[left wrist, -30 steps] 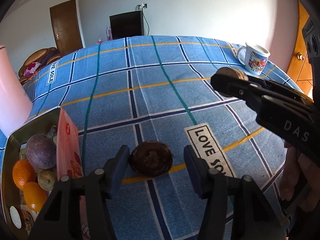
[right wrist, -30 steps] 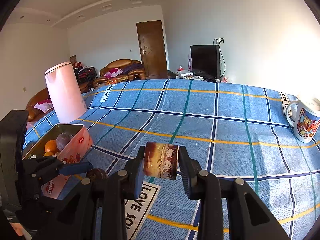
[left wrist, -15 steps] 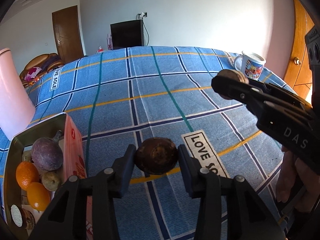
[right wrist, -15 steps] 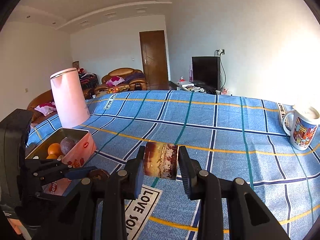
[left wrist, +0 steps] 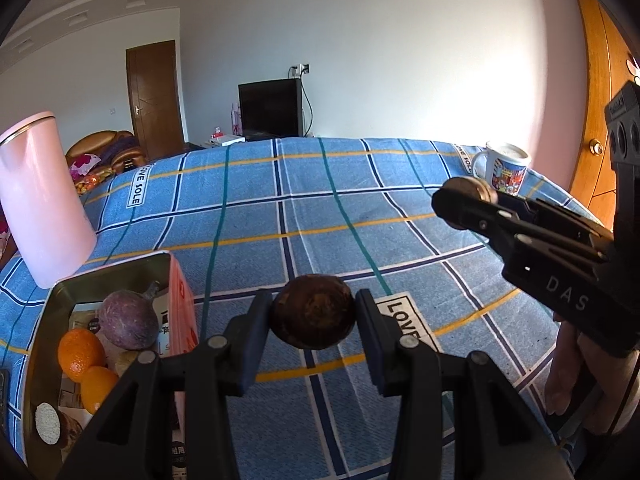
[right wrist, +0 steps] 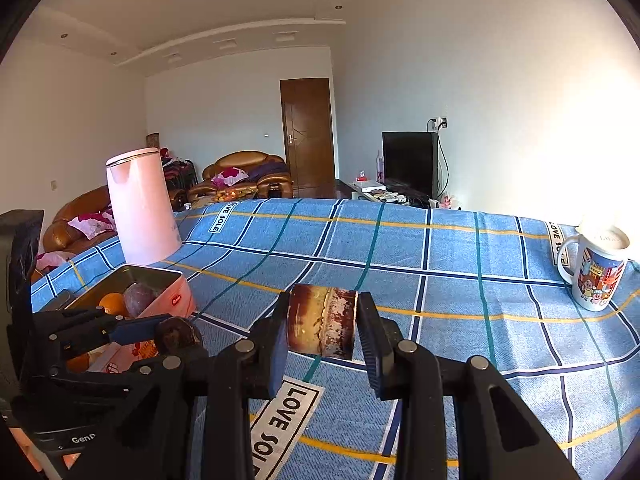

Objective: Organize fruits
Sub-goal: 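Carry jar to tin box with right tool while left tool carries dark fruit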

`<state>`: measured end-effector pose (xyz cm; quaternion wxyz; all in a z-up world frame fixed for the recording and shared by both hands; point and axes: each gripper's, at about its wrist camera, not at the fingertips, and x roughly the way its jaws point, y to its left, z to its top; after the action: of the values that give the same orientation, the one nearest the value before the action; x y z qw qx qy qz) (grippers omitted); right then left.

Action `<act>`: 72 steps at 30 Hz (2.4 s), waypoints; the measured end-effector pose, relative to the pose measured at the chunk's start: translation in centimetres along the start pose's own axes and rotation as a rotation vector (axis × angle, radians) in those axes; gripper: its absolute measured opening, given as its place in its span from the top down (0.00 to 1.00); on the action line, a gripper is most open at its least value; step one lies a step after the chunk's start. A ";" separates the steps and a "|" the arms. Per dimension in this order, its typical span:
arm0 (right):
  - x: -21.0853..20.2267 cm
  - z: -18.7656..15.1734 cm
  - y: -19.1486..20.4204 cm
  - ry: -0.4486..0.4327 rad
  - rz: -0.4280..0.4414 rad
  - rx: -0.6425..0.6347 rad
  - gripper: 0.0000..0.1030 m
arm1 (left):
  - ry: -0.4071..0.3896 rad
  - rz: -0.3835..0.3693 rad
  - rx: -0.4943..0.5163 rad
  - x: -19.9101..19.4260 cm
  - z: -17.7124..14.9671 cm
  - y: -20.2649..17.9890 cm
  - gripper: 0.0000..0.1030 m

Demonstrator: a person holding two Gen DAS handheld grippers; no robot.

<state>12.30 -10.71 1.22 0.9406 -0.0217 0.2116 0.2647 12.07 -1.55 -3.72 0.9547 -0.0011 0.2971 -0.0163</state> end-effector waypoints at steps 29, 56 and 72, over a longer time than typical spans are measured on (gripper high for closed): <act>-2.3 -0.5 2.1 -0.101 0.008 -0.081 0.67 | -0.207 0.041 -0.015 -3.7 -0.5 0.5 0.57; -0.4 -0.2 5.5 -0.031 0.097 -0.105 0.67 | -0.214 0.026 -0.080 -5.8 -0.9 4.8 0.57; 1.6 2.3 11.2 -0.035 0.221 -0.148 0.67 | -0.215 0.155 -0.170 -9.0 -0.8 12.8 0.57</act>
<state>8.77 0.09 3.48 0.9051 -0.0631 0.1762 0.3818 4.65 11.57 0.60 0.9759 -0.0609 0.1925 0.0828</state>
